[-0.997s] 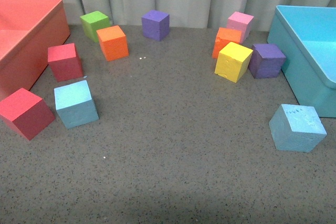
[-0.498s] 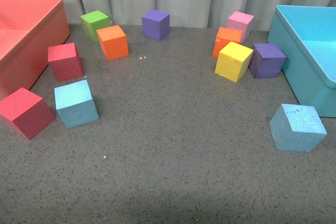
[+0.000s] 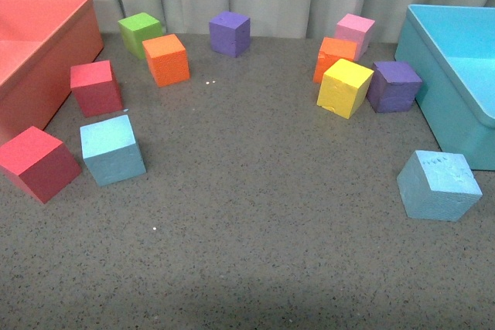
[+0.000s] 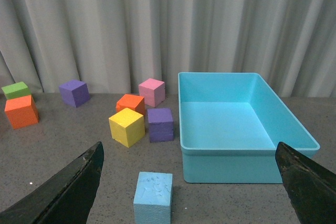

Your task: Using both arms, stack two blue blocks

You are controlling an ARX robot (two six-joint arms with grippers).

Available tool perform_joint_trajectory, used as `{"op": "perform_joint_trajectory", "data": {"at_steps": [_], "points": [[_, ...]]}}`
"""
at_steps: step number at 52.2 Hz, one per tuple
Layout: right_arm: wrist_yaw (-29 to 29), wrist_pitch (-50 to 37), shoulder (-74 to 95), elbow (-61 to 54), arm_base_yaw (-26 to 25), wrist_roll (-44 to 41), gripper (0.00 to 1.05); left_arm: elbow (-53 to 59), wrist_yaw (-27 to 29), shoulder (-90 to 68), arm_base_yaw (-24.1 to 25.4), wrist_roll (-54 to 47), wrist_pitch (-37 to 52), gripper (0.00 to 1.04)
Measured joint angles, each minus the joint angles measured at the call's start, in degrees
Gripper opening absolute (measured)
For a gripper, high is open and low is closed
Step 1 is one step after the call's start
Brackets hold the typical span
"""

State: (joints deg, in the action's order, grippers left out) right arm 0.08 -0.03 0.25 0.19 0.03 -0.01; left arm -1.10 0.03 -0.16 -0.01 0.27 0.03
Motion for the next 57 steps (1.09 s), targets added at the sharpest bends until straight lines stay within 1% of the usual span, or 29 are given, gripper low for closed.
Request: {"op": "perform_joint_trajectory", "data": {"at_steps": [22, 23, 24, 25, 26, 28, 32, 35, 38, 43, 47, 52, 57], "points": [[0.00, 0.00, 0.00, 0.00, 0.00, 0.00, 0.95, 0.00, 0.00, 0.00, -0.02, 0.00, 0.00, 0.98], [-0.59, 0.17, 0.11, 0.02, 0.11, -0.15, 0.95, 0.00, 0.00, 0.00, 0.00, 0.00, 0.00, 0.98], [-2.67, 1.53, 0.68, 0.44, 0.76, -1.31, 0.95, 0.00, 0.00, 0.00, 0.00, 0.00, 0.00, 0.98], [-6.67, 4.33, 2.45, 1.64, 1.88, -3.21, 0.95, 0.00, 0.00, 0.00, -0.02, 0.00, 0.00, 0.98], [-7.91, 5.05, 3.34, 2.03, 2.25, -3.87, 0.95, 0.00, 0.00, 0.00, -0.02, 0.00, 0.00, 0.98], [-11.21, 5.53, 7.45, 3.06, 3.19, -5.95, 0.95, 0.00, 0.04, 0.00, -0.02, 0.00, 0.00, 0.98], [-11.37, 3.02, 14.23, 4.09, 3.32, -7.19, 0.95, 0.00, 0.02, 0.00, 0.00, 0.00, 0.00, 0.98], [-10.27, -0.33, 20.46, 5.27, 2.99, -7.10, 0.95, 0.00, 0.02, -0.02, -0.02, 0.00, 0.00, 0.98], [-8.13, -6.19, 31.56, 8.17, 1.77, -5.75, 0.95, 0.00, 0.00, 0.00, -0.02, 0.00, 0.00, 0.98], [-5.88, -9.90, 44.92, 13.16, 0.81, -2.99, 0.95, 0.00, 0.00, 0.00, -0.02, 0.00, 0.00, 0.98], [-5.18, -9.46, 53.83, 16.96, 0.72, -1.38, 0.95, 0.00, 0.00, 0.00, -0.02, 0.00, 0.00, 0.98], [-2.80, -4.15, 69.79, 24.90, 1.27, 0.63, 0.95, 0.00, 0.00, 0.00, -0.02, 0.00, 0.00, 0.98], [-1.25, -1.36, 79.56, 31.04, 1.55, 4.04, 0.95, 0.00, 0.00, 0.00, -0.02, 0.00, 0.00, 0.98]]}}
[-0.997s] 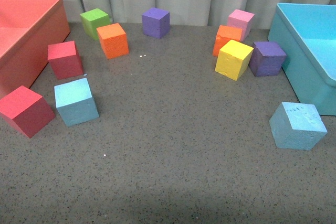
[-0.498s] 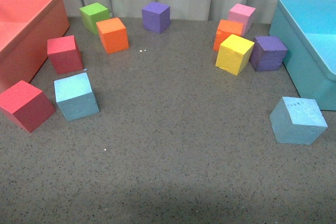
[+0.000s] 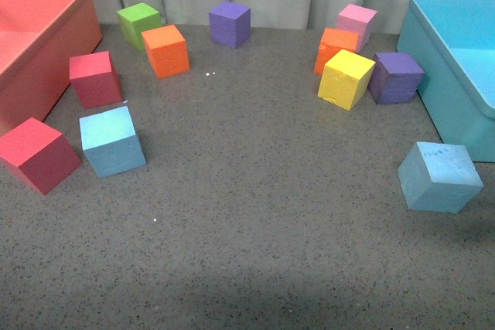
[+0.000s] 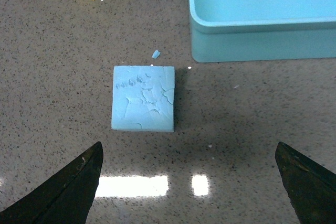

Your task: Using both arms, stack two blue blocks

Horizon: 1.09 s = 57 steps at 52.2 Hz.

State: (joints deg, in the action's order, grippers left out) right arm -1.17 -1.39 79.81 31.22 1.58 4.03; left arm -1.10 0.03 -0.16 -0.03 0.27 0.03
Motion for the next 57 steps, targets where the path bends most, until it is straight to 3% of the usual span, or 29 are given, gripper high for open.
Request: {"op": "perform_joint_trajectory", "data": {"at_steps": [8, 28, 55, 57], "points": [[1.18, 3.39, 11.52, 7.32, 0.79, 4.79, 0.95, 0.00, 0.00, 0.00, 0.00, 0.00, 0.00, 0.98], [0.59, 4.04, 24.76, 15.30, 3.37, 5.68, 0.95, 0.00, 0.00, 0.00, 0.00, 0.00, 0.00, 0.98], [0.81, 8.70, 35.95, 24.17, 3.83, -2.69, 0.95, 0.00, 0.00, 0.00, 0.00, 0.00, 0.00, 0.98], [0.61, 8.70, 36.46, 24.46, 3.93, -2.95, 0.90, 0.00, 0.00, 0.00, 0.00, 0.00, 0.00, 0.98]]}}
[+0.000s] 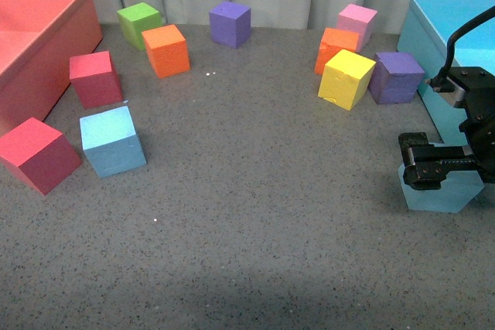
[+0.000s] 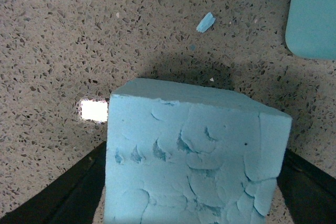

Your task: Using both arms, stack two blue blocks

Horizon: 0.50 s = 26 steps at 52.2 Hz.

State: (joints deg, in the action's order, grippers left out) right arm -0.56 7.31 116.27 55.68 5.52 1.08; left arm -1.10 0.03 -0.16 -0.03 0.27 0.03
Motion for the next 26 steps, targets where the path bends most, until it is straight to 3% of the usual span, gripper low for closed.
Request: {"op": "perform_joint_trajectory", "data": {"at_steps": [15, 26], "points": [[-0.24, -0.02, 1.07, 0.20, 0.94, -0.22, 0.53, 0.00, 0.00, 0.00, 0.00, 0.00, 0.00, 0.98], [0.00, 0.07, 0.57, 0.20, 1.42, 0.48, 0.46, 0.00, 0.00, 0.00, 0.02, 0.00, 0.00, 0.98]]}}
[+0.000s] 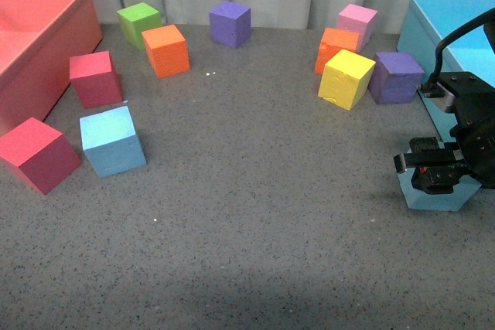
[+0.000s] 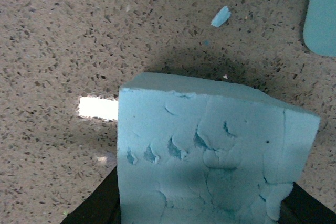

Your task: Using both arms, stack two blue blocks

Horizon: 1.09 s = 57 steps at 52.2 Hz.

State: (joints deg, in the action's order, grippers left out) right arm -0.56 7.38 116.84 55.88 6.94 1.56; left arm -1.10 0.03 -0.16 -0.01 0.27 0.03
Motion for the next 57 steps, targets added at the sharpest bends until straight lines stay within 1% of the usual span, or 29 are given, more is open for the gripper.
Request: {"op": "perform_joint_trajectory", "data": {"at_steps": [6, 16, 25, 36, 57], "points": [[1.36, 0.68, -1.46, 0.00, 0.68, 0.66, 0.45, 0.00, 0.00, 0.00, -0.02, 0.00, 0.00, 0.98], [2.10, 2.38, -3.34, 2.60, 3.80, 1.44, 0.45, 0.00, 0.00, 0.00, -0.02, 0.00, 0.00, 0.98], [2.62, 4.17, -0.61, 8.22, 9.05, 2.86, 0.45, 0.00, 0.00, 0.00, -0.02, 0.00, 0.00, 0.98], [2.78, 6.88, 6.32, 17.05, 15.80, 6.99, 0.44, 0.00, 0.00, 0.00, -0.02, 0.00, 0.00, 0.98], [2.01, 10.95, 14.14, 28.26, 21.35, 12.90, 0.44, 0.00, 0.00, 0.00, -0.02, 0.00, 0.00, 0.98]]}}
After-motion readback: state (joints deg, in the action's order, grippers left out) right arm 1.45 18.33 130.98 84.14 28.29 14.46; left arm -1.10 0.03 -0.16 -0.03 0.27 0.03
